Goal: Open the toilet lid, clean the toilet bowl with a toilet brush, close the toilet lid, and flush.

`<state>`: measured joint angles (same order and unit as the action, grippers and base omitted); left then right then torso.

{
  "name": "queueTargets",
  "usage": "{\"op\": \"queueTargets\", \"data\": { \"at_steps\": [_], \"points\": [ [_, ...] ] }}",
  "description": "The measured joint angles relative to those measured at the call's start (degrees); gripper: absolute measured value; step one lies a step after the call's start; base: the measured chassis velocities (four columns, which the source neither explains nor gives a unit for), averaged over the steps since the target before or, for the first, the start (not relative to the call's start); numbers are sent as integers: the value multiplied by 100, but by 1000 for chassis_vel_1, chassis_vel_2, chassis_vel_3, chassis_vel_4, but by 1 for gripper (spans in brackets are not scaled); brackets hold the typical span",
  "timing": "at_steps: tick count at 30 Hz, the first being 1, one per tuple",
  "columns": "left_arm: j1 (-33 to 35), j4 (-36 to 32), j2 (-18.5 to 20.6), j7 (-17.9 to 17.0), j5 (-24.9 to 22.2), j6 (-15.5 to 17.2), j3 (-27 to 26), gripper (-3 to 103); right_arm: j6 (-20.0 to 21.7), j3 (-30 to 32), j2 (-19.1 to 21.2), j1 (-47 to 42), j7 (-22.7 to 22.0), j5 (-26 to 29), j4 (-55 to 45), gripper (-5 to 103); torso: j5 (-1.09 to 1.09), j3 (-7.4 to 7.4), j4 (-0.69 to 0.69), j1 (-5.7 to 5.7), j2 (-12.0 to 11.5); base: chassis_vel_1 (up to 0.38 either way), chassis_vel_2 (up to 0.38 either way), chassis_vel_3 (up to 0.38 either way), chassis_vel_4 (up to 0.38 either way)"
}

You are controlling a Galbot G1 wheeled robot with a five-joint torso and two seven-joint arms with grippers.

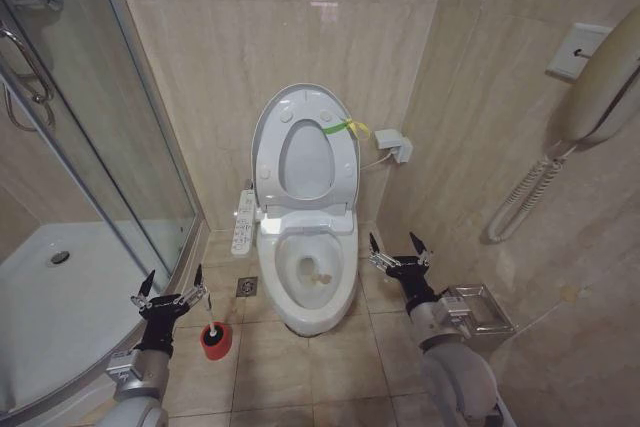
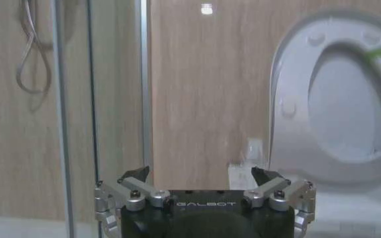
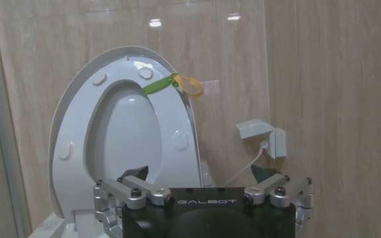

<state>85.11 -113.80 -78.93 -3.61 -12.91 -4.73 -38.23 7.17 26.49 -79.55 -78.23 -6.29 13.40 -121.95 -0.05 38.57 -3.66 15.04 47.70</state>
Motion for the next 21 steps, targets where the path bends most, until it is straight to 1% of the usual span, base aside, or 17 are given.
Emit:
{"op": "queueTargets", "data": {
  "at_steps": [2, 3, 4, 5, 6, 8, 9, 11, 12, 14, 18, 21],
  "points": [
    [0, -32, 59, 0, 4, -25, 11, 100, 0, -1, -1, 0, 1, 0, 0, 100, -1, 0, -1, 1, 0, 0, 0, 0, 0],
    [53, -222, 117, -10, -5, 25, 9, 100, 0, -1, 0, 0, 0, 0, 0, 100, 4, 0, 2, 0, 0, 0, 0, 0, 0],
    [118, -520, 179, -30, -48, 154, -21, 100, 0, -1, -1, 0, 1, 0, 0, 100, 6, 0, 1, 0, 0, 0, 0, 0, 0],
    [118, -520, 179, -30, -48, 154, -21, 100, 0, -1, -1, 0, 1, 0, 0, 100, 6, 0, 1, 0, 0, 0, 0, 0, 0],
    [169, -725, 211, -46, -84, 254, -51, 100, 0, -1, -1, 0, 1, 0, 0, 100, 3, 0, 1, 0, 0, 0, 0, 0, 0],
    [299, -1207, 279, -89, -155, 426, -145, 100, 0, -1, -1, 0, 1, 0, 0, 100, 7, -1, 2, -1, 1, 0, 0, 0, 0],
    [299, -1207, 279, -89, -155, 426, -145, 100, 0, -1, -1, 0, 1, 0, 0, 100, 7, -1, 2, -1, 1, 0, 0, 0, 0],
    [508, -1704, 319, -111, -212, 551, -216, 100, 0, -1, 0, 0, 1, 0, 0, 100, 5, -1, 1, -1, 1, 0, 0, 0, 0],
    [508, -1704, 319, -111, -212, 551, -216, 100, 0, -1, 0, 0, 1, 0, 0, 100, 5, -1, 1, -1, 1, 0, 0, 0, 0],
    [643, -1992, 310, -114, -214, 586, -247, 100, 0, -1, -1, 0, 1, 0, 0, 100, 5, -1, 2, -1, 1, 0, 0, 0, 0],
    [702, -1945, 240, -115, -158, 537, -230, 100, 0, -1, -1, 0, 1, 0, 0, 100, 6, -1, 1, -1, 1, 0, 0, 0, 0],
    [650, -1438, 185, -109, -64, 318, -160, 100, 0, -1, -1, 0, 1, 0, 0, 100, 5, -1, 1, -1, 1, 0, 0, 0, 0]
  ]
}}
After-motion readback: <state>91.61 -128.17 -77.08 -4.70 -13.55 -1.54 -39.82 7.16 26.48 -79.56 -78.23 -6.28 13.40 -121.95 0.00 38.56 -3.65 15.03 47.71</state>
